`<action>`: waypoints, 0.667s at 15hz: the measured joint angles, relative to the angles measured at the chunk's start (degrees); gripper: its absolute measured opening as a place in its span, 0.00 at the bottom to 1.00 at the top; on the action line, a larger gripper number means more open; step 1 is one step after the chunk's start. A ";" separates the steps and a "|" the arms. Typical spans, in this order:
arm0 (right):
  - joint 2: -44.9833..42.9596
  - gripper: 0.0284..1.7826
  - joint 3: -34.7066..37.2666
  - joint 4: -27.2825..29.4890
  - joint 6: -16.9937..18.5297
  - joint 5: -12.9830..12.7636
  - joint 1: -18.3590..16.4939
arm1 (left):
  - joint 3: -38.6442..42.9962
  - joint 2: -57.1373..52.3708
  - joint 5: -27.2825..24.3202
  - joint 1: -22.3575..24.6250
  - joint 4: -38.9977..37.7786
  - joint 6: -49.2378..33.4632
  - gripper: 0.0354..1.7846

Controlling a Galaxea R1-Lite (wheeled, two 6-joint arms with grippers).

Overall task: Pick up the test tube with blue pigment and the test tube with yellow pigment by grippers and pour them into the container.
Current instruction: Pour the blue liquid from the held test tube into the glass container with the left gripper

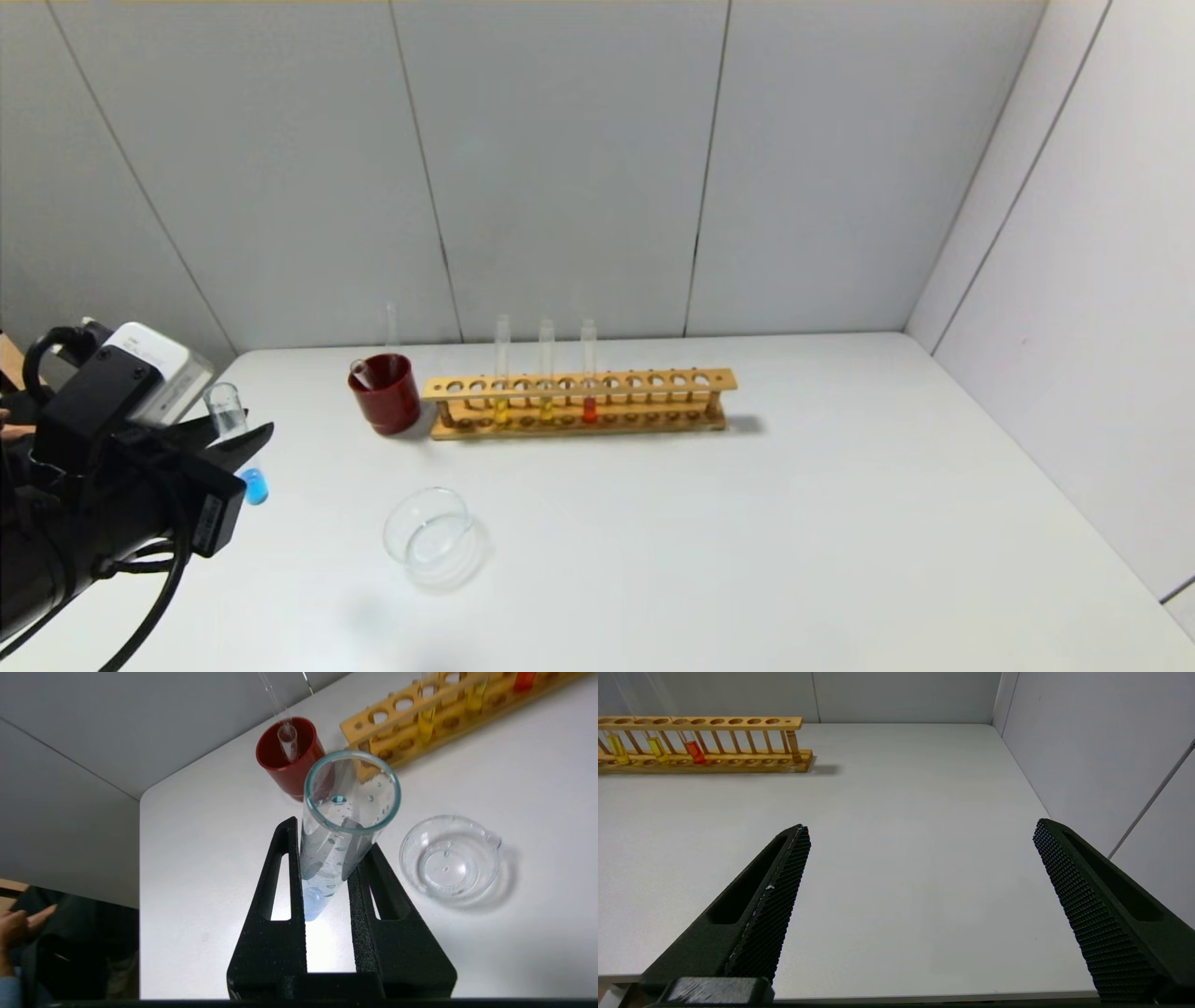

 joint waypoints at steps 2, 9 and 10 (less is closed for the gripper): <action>0.00 0.98 0.00 -0.02 0.00 0.02 0.00 | 0.50 0.11 -0.09 0.04 0.05 3.75 0.16; 0.00 0.98 0.00 -0.02 0.00 0.02 0.00 | 0.77 4.68 -1.90 0.17 -0.74 12.59 0.16; 0.00 0.98 0.00 -0.02 0.00 0.00 0.00 | 0.77 5.47 -2.16 0.17 -1.30 14.52 0.16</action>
